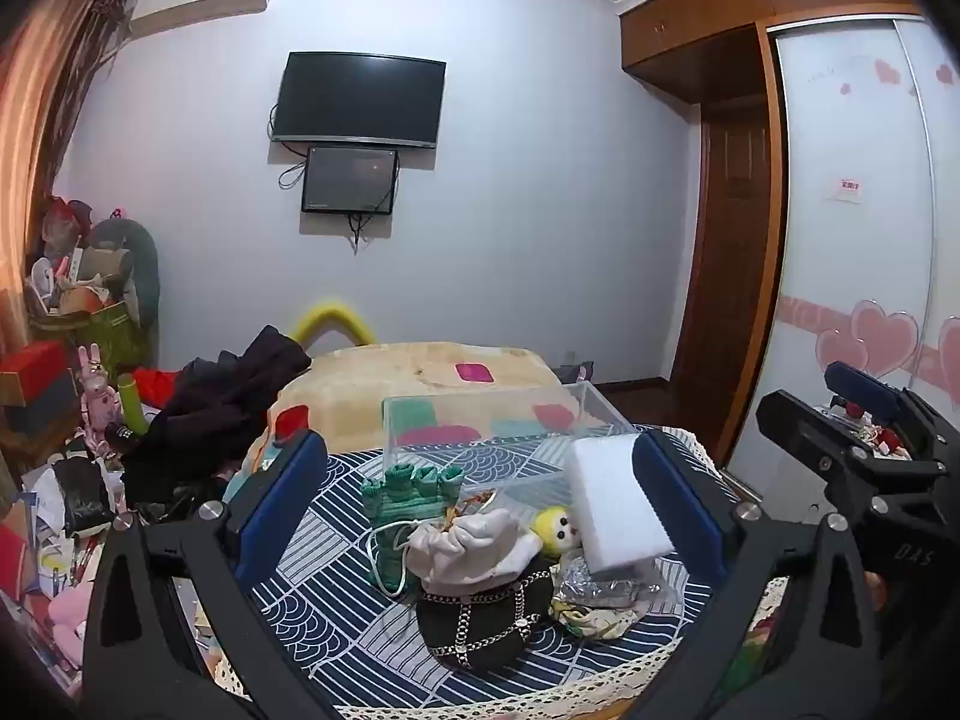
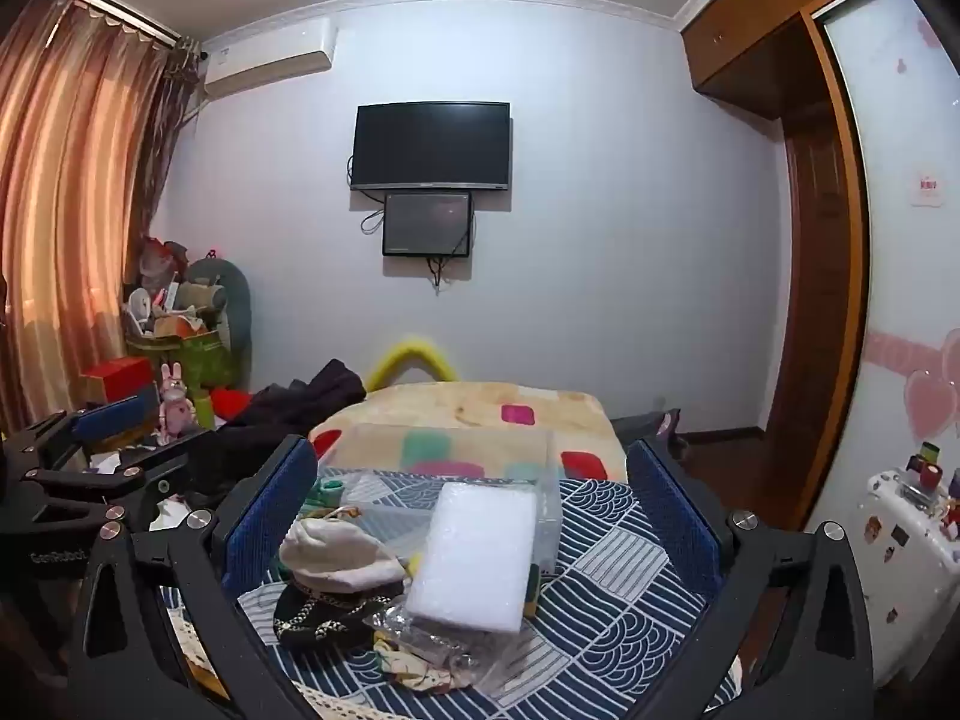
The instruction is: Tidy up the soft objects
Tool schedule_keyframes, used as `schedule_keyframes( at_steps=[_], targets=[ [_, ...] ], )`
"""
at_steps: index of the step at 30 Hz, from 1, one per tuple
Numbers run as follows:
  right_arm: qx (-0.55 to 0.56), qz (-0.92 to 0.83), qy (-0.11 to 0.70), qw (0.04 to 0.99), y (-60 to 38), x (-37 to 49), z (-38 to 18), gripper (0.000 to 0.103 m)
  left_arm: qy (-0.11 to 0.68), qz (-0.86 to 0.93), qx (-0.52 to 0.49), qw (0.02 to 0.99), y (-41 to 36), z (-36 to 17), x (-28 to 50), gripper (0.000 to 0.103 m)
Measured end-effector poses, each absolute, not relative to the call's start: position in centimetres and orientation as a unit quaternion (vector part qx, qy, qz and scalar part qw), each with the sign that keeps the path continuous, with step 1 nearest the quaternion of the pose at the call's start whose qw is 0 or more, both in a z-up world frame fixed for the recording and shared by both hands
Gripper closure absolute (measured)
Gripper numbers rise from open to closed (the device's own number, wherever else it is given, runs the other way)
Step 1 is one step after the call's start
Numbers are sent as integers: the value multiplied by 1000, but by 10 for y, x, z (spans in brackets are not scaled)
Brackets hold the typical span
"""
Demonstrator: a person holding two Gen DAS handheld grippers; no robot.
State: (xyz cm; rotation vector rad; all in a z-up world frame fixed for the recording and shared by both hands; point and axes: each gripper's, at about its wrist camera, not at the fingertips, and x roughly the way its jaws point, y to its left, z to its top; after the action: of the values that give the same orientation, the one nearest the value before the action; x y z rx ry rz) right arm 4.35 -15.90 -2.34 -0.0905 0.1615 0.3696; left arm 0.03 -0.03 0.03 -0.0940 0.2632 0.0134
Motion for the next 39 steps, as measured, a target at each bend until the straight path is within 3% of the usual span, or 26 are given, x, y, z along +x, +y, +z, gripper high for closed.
schedule_keyframes(
  at_steps=[39],
  targets=[
    [-36,191,76,978,-158,32,-21,0,123,9,-40,992,-3,0,-5,0]
  ],
)
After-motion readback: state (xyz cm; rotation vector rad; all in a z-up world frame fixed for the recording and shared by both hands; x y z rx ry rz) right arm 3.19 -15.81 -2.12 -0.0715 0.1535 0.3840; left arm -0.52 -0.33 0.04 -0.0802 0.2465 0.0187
